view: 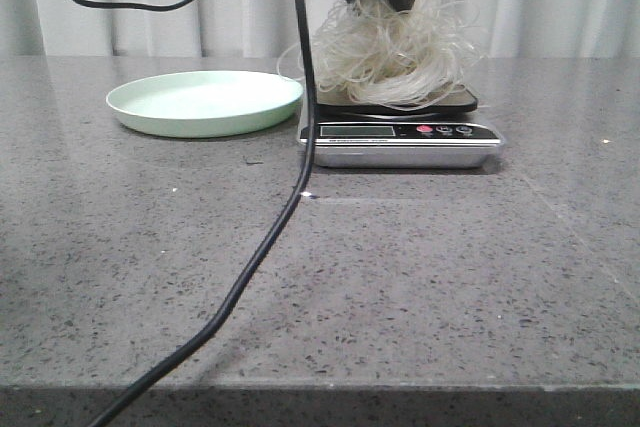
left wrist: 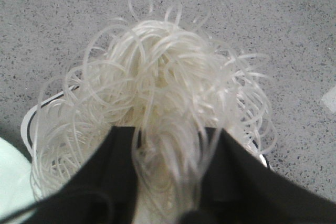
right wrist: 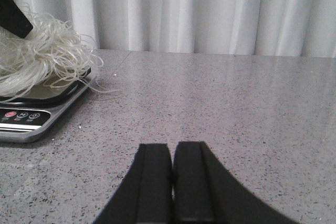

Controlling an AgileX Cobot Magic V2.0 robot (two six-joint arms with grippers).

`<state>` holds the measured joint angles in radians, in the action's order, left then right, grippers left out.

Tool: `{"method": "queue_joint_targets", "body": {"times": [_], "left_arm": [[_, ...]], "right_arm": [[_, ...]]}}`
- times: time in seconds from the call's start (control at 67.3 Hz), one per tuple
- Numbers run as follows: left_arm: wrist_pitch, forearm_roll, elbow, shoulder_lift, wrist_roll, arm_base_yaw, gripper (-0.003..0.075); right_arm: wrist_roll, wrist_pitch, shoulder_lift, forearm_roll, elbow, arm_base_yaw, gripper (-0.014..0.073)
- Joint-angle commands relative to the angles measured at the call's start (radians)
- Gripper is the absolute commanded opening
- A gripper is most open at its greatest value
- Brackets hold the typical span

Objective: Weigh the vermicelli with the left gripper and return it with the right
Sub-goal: 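Lift the vermicelli with the left gripper and carry it onto the scale, then release the vermicelli on the scale and raise the left gripper away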

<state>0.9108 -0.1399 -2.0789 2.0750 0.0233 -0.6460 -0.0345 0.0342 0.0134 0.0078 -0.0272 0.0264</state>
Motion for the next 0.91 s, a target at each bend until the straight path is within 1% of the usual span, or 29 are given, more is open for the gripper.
{"method": "queue_joint_targets", "body": {"times": [0.0, 0.015, 0.03, 0.074, 0.089, 0.119, 0.193, 0.223, 0.282, 0.371, 0.505, 0.683, 0.802, 0.891], "left_arm": [[-0.031, -0.016, -0.036, -0.067, -0.001, -0.005, 0.0524], [-0.031, -0.016, -0.036, -0.067, -0.001, -0.005, 0.0524], [-0.02, -0.016, -0.042, -0.069, -0.001, -0.005, 0.0575], [-0.007, -0.016, -0.05, -0.071, -0.001, -0.005, 0.0596], [0.019, -0.016, -0.061, -0.071, -0.001, -0.005, 0.0617], [0.044, -0.016, -0.082, -0.073, -0.001, -0.005, 0.0626], [0.093, -0.014, -0.118, -0.073, -0.003, -0.005, 0.0616], [0.146, -0.012, -0.171, -0.074, -0.061, -0.005, 0.0612], [0.192, -0.012, -0.214, -0.082, -0.088, -0.005, 0.0603], [0.211, -0.009, -0.253, -0.11, -0.107, -0.005, 0.0582], [0.222, -0.008, -0.252, -0.179, -0.132, -0.005, 0.0538], [0.238, -0.008, -0.177, -0.306, -0.184, -0.005, 0.0478], [0.179, -0.008, -0.044, -0.406, -0.186, -0.005, 0.0447], [0.089, -0.008, 0.102, -0.511, -0.186, -0.005, 0.0426]], "right_arm": [[-0.001, -0.082, 0.013, -0.015, 0.008, 0.001, 0.0167], [-0.001, -0.082, 0.013, -0.015, 0.008, 0.001, 0.0167], [-0.001, -0.082, 0.013, -0.015, 0.008, 0.001, 0.0167], [-0.001, -0.082, 0.013, -0.015, 0.008, 0.001, 0.0167], [-0.001, -0.082, 0.013, -0.015, 0.008, 0.001, 0.0167], [-0.001, -0.082, 0.013, -0.015, 0.008, 0.001, 0.0167], [-0.001, -0.082, 0.013, -0.015, 0.008, 0.001, 0.0167], [-0.001, -0.082, 0.013, -0.015, 0.008, 0.001, 0.0167], [-0.001, -0.082, 0.013, -0.015, 0.008, 0.001, 0.0167], [-0.001, -0.082, 0.013, -0.015, 0.008, 0.001, 0.0167], [-0.001, -0.082, 0.013, -0.015, 0.008, 0.001, 0.0167], [-0.001, -0.082, 0.013, -0.015, 0.008, 0.001, 0.0167], [-0.001, -0.082, 0.013, -0.015, 0.008, 0.001, 0.0167], [-0.001, -0.082, 0.013, -0.015, 0.008, 0.001, 0.0167]]}}
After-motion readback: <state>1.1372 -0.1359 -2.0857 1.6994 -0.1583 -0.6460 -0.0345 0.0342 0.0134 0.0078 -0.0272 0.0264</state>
